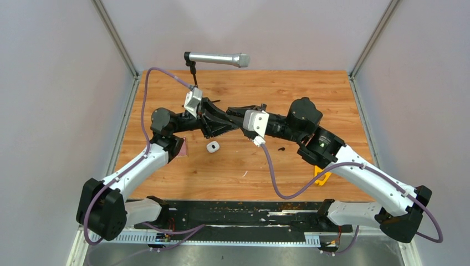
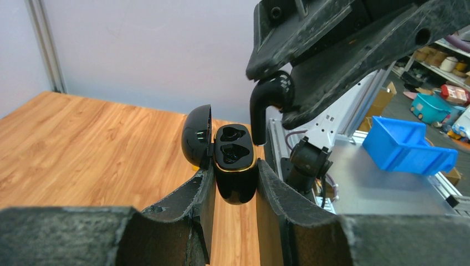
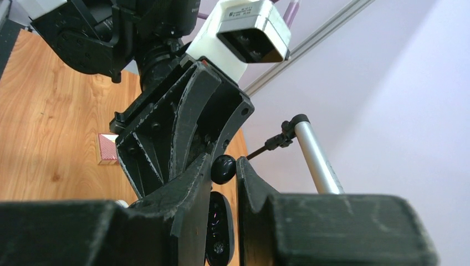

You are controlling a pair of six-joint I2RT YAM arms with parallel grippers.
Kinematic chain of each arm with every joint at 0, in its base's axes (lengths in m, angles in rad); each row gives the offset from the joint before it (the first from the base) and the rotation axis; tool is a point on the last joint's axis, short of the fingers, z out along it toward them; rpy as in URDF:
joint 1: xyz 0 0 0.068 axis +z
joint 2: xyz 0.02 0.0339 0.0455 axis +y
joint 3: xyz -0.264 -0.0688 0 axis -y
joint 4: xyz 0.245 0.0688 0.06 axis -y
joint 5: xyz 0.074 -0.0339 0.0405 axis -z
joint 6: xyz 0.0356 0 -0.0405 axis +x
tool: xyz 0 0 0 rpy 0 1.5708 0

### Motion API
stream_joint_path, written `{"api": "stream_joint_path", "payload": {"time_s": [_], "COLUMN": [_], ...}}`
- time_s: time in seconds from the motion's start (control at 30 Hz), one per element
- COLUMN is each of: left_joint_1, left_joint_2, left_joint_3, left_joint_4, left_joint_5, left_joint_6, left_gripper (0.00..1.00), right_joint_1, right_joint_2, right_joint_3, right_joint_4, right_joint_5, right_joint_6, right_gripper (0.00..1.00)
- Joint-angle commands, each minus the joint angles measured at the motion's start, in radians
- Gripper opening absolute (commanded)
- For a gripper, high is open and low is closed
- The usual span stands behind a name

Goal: Insert the wireless bluetooth earbuds into the charging case
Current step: Place the earbud in the charging case.

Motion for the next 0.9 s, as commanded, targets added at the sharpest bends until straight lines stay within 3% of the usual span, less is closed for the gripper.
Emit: {"api": "stream_joint_path", "payload": {"time_s": [0.0, 0.87], "left_joint_1": [-0.001, 0.018], "left_joint_2": [-0.030, -0.028], "left_joint_3": [0.034, 0.031], "left_joint_4": [0.028, 0.032], "left_joint_5": [-0.016, -0.031], "left_joint_6": [-0.013, -0.017], "left_gripper": [0.00, 0.00], "right_joint_1": [0.005, 0.004], "right_joint_2": [-0.039, -0.012], "right_joint_3": [-0.027, -0.043], "right_joint_4": [0.023, -0.013], "right_joint_5": [0.042, 0.082], "right_joint_6": [-0.025, 0.005], "right_gripper": [0.00, 0.00]}}
